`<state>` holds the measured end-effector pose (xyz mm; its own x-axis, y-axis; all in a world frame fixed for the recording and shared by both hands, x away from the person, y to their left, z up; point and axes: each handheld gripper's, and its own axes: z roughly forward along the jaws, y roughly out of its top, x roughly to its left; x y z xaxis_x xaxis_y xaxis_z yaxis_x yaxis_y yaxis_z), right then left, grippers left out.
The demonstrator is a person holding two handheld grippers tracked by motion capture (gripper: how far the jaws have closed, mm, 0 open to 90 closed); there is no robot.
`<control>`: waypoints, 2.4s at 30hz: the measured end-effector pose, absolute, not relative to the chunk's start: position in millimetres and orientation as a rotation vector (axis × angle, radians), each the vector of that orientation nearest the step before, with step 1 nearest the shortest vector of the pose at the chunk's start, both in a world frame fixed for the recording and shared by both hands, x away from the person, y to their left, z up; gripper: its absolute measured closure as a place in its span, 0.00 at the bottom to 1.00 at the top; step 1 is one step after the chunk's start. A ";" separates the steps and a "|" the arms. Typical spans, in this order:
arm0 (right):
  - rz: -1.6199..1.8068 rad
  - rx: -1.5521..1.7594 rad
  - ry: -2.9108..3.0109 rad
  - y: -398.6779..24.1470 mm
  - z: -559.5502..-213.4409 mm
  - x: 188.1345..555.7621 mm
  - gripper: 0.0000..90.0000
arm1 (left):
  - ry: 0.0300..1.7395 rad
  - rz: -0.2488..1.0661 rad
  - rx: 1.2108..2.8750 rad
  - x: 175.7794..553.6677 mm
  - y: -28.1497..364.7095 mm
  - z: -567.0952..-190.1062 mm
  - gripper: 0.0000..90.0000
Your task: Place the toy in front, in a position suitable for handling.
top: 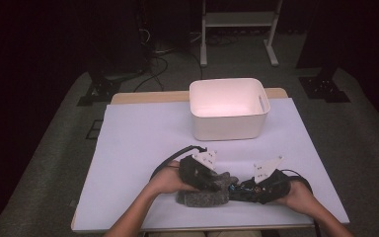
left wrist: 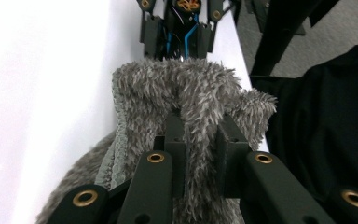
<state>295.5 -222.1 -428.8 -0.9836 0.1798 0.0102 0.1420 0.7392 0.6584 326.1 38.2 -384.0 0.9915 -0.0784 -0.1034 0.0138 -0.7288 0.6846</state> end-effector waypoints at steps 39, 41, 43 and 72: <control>1.189 0.161 2.850 -151.0 -430.4 325.4 0.63 | 0.112 -0.089 2.390 337.4 101.2 -375.6 0.87; 1.177 0.150 2.820 -149.8 -430.8 328.7 0.63 | 0.121 -0.082 2.389 340.9 101.7 -373.8 0.87; 1.188 0.159 2.813 -149.8 -431.5 334.4 0.63 | 0.126 -0.075 2.395 345.1 101.1 -371.5 0.87; 1.181 0.414 2.927 -165.6 -435.7 317.6 0.23 | 0.066 -0.240 2.422 321.7 95.8 -388.2 0.87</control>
